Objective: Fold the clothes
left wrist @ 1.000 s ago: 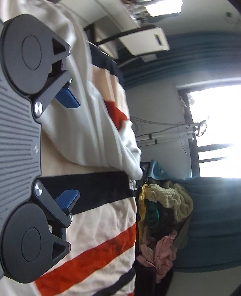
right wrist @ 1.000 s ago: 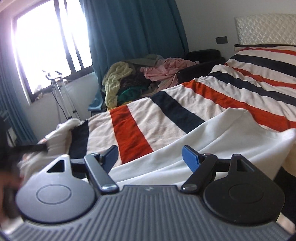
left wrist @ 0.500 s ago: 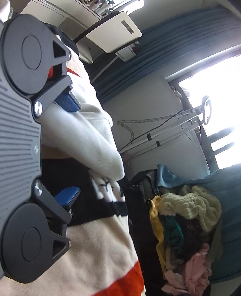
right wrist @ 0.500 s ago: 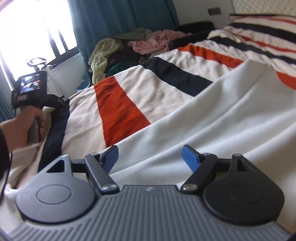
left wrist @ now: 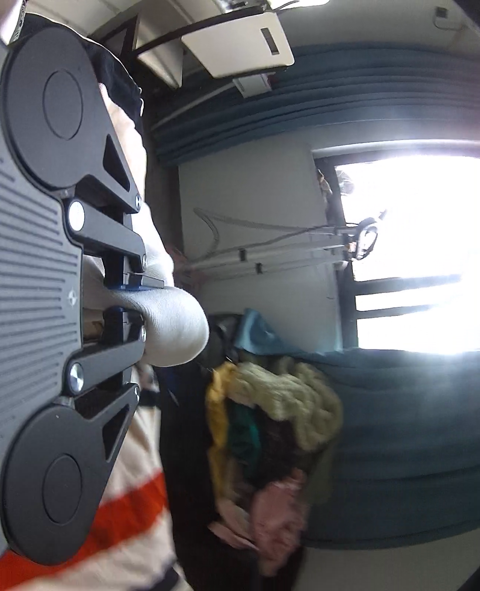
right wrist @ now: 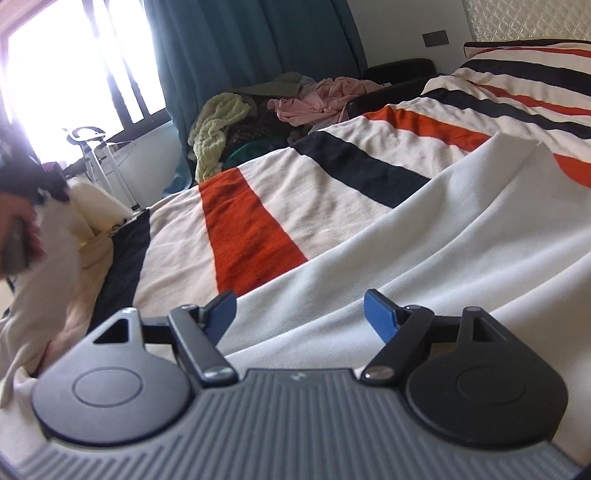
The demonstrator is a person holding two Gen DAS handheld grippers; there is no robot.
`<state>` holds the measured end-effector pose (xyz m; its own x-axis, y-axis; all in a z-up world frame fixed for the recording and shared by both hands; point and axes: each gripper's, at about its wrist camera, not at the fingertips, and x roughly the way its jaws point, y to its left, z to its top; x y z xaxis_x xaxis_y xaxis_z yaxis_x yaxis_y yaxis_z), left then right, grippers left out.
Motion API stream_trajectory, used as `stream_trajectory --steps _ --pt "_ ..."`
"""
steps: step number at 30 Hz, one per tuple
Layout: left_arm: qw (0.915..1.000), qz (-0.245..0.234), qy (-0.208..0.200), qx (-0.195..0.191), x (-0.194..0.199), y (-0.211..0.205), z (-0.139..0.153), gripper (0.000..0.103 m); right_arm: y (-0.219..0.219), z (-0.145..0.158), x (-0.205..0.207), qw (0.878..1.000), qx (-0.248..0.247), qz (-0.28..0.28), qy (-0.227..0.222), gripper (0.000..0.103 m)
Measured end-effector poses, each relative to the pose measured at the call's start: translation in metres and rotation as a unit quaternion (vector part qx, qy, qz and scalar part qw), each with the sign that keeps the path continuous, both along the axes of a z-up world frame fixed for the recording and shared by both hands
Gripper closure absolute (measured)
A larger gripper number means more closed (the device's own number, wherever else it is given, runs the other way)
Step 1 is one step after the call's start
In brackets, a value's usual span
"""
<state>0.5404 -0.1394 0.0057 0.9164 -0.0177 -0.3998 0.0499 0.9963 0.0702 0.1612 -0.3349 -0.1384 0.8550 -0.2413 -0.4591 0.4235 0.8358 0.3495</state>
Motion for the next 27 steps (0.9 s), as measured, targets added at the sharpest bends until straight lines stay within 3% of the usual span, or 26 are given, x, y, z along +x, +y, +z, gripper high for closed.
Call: stream_trajectory --steps 4,8,12,15,21,23,26,27 --pt "0.9969 -0.044 -0.051 -0.041 -0.057 0.02 0.053 0.096 0.002 0.014 -0.017 0.999 -0.028 -0.01 -0.024 0.025" --pt "0.9826 -0.114 -0.11 -0.096 -0.118 0.048 0.102 0.096 0.004 0.025 -0.032 0.999 -0.032 -0.01 -0.032 0.025" --pt "0.9741 -0.125 -0.13 -0.136 -0.142 0.086 0.125 0.096 0.011 0.037 -0.044 0.998 -0.05 -0.007 -0.046 0.025" --pt "0.9818 -0.098 -0.101 -0.127 -0.132 0.1 0.108 0.095 0.012 0.041 -0.048 0.998 -0.043 -0.003 -0.048 0.025" --pt "0.9966 -0.033 -0.025 -0.071 -0.094 0.102 0.031 0.091 0.017 0.034 -0.04 0.998 -0.049 0.007 -0.035 0.025" --pt "0.9979 -0.015 0.016 -0.062 -0.078 0.101 0.008 0.079 0.019 0.029 -0.036 0.998 -0.054 0.016 -0.032 0.025" --pt "0.9963 -0.025 0.045 -0.069 -0.066 0.104 -0.009 0.055 0.024 0.022 -0.025 0.997 -0.065 0.024 -0.024 0.025" --pt "0.9966 -0.029 0.047 -0.062 -0.071 0.102 -0.009 0.035 0.024 0.02 -0.022 0.998 -0.059 0.029 -0.022 0.025"
